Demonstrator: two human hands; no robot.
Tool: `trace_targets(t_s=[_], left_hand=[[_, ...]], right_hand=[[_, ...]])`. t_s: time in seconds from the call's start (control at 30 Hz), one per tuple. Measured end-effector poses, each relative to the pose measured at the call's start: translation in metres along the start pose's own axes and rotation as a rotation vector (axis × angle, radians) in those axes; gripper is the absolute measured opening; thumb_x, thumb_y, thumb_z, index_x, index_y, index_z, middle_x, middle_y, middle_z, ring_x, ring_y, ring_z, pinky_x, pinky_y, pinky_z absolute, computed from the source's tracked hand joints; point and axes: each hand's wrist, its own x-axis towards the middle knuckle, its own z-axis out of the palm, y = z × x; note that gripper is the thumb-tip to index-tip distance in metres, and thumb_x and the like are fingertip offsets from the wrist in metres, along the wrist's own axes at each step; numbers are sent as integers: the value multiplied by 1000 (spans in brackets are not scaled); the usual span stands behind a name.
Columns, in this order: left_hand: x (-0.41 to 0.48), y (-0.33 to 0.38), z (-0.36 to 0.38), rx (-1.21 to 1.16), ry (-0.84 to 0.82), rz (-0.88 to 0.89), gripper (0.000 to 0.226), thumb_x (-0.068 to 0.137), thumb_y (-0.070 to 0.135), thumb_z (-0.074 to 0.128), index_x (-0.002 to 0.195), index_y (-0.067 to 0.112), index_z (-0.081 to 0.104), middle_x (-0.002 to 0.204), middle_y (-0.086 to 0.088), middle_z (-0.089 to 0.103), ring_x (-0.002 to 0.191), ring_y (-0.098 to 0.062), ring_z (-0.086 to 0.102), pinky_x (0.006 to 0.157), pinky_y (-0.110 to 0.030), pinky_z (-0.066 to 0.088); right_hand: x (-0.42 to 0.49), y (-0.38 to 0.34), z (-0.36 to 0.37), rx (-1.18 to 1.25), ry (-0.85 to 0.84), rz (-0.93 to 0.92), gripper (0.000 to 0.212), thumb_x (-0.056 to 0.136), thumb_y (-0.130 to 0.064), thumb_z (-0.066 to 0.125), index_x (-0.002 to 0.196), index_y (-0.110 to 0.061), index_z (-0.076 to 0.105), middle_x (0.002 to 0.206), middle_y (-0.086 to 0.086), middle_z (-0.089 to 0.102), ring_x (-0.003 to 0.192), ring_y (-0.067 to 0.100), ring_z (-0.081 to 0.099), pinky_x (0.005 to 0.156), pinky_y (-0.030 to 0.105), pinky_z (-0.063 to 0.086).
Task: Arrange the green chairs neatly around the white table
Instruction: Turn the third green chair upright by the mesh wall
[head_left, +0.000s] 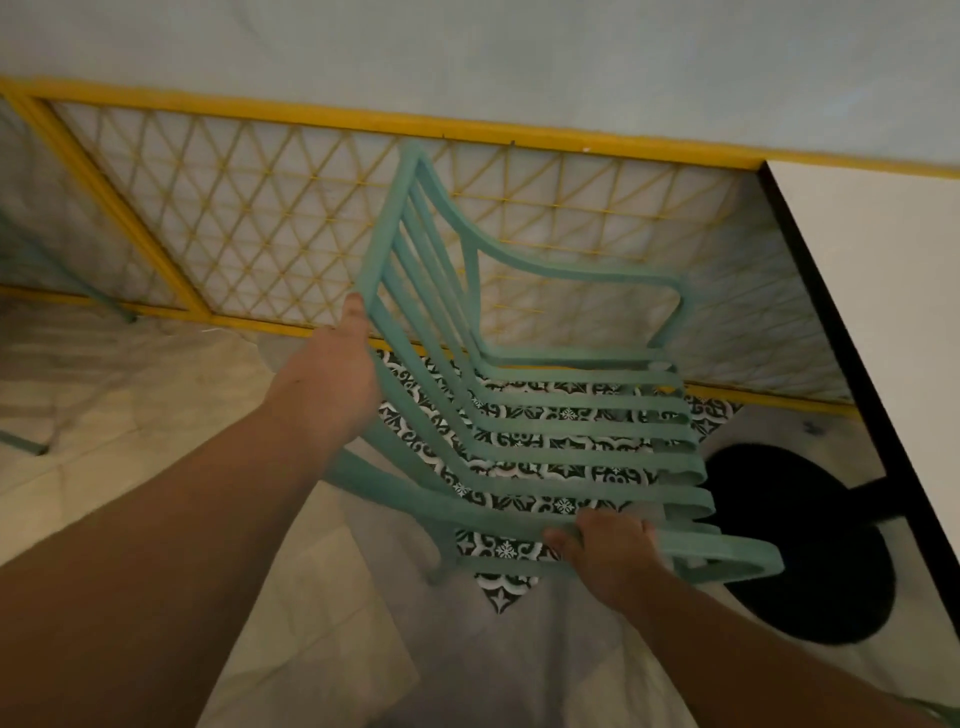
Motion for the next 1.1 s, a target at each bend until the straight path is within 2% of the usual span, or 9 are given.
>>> trace_targets(t_s=[0.1,0.2,0.33,0.47,0.53,0.57,0.67,0.83,1.1], left_hand=[[16,-1,1,23,23,17,80,97,4,40,161,31,1,121,-14,53,95,-32,57,69,-42,44],[27,0,1,49,21,35,79,97,6,41,161,29,1,114,-12,52,88,-28,54,68,-43,44],[37,-1,0,116,28,40,79,97,9,43,160,30,1,118,-11,53,92,-30,56,85,-48,50],[38,-1,3,-8,-2,59,78,100,17,47,162,26,2,129,-14,50,97,-28,52,76,-43,45],[33,-10,2,-178,-69,84,78,102,27,50,163,23,2,155,-12,35,129,-32,47,99,-44,45],[27,-13,-7,-298,-120,87,77,103,30,50,164,21,3,167,-5,20,147,-29,32,115,-42,34],[2,-23,-46,-464,-154,191,67,106,34,48,163,21,16,169,7,11,155,-13,12,127,-38,11],[-19,-27,-124,-249,-54,341,62,107,42,38,163,29,15,169,10,10,155,-8,6,127,-39,13],[-41,-19,-182,-17,-140,525,64,108,38,34,164,20,9,171,3,7,156,-14,5,128,-35,8]], right_hand=[[9,-3,0,52,12,19,45,94,-73,35,92,-33,54,99,-6,58,102,19,51,102,43,35],[13,-4,-1,64,28,16,45,94,-73,34,94,-33,55,101,-5,59,101,18,50,100,41,37],[13,-9,-6,76,18,25,48,95,-72,34,100,-30,58,102,-5,59,103,17,51,105,43,35],[6,-8,-14,144,-50,46,44,98,-65,35,113,-30,57,118,-3,58,116,20,48,116,48,28],[-5,-10,-25,168,-123,77,48,99,-59,38,131,-26,52,142,5,50,136,29,40,121,54,23],[-12,-13,-35,153,-116,67,47,100,-55,40,135,-24,49,149,9,44,141,34,35,122,56,24],[-49,-36,-77,293,51,120,59,96,-56,50,146,-25,42,153,2,44,138,23,41,119,48,35],[-105,-73,-162,282,218,89,73,97,-64,40,155,-20,33,156,1,42,144,22,37,119,43,35],[-162,-114,-242,269,379,18,79,98,-64,38,158,-14,27,161,9,36,151,30,26,122,49,27]])
